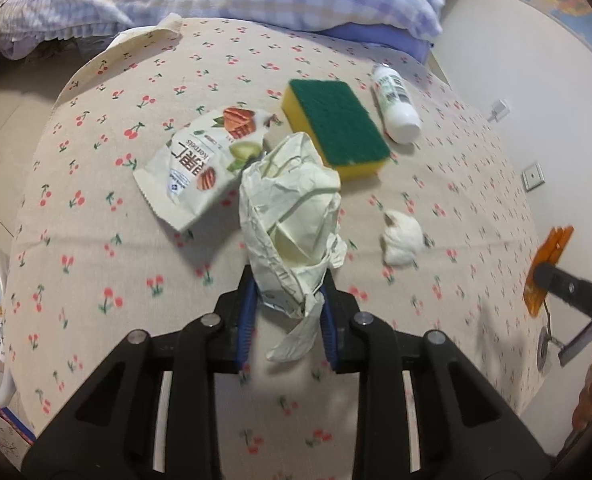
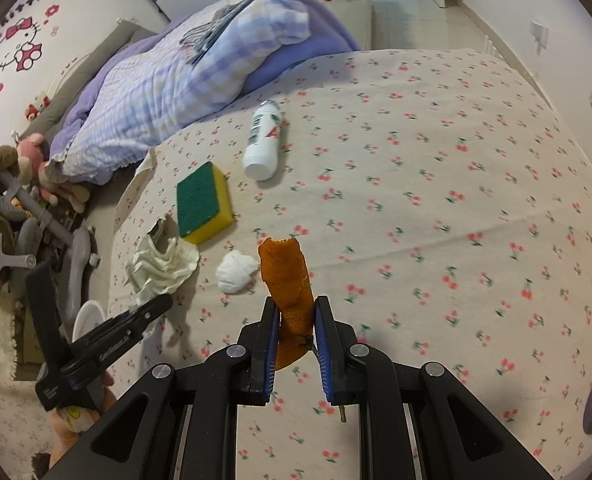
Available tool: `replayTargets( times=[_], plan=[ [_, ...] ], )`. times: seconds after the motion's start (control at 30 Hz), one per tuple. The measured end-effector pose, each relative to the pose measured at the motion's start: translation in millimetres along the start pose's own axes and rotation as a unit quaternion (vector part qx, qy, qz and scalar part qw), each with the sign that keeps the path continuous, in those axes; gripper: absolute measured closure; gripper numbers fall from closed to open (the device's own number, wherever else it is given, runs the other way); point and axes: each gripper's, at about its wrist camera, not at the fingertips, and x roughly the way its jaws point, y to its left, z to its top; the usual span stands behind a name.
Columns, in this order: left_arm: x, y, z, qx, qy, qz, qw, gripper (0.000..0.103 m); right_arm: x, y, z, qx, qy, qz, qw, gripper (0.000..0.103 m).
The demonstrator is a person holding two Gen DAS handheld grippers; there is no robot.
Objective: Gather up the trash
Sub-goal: 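Carry both items over the bin and open the left tool to drop the bag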
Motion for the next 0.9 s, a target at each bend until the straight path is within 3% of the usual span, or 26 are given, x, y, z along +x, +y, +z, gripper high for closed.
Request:
replayTargets(
  times=[0.5,0.9],
  plan=[
    [-51,6,-45,0.028,-0.004,-0.020,0.9994,0.073,-7,3,-17,-0.027,0.004,0.012,1.000,0.085],
    [-92,64,-62,-0.004,-0.022,-0.007,0.9997,0.073,15,47,-25,-0.063,0.030,0.028,0.997,0.085]
  ],
)
